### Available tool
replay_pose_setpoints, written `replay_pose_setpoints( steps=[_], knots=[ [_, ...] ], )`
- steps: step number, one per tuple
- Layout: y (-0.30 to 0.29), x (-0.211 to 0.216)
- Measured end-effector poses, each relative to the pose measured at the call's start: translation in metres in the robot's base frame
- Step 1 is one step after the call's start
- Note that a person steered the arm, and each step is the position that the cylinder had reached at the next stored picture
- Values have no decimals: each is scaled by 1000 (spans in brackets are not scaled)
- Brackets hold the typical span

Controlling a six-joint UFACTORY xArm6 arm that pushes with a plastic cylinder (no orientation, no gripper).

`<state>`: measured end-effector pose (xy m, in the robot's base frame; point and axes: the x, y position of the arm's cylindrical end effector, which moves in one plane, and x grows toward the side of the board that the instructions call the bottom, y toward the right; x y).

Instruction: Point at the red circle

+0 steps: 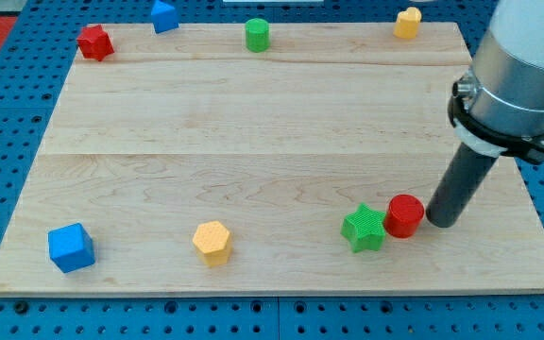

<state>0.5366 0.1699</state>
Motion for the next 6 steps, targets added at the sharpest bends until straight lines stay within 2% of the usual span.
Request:
replay_pose_setpoints(
  steps=[1,2,3,5,6],
  knots=[
    [8,21],
    [20,71],
    [12,82],
    [-71,61],
    [-38,57]
  ],
)
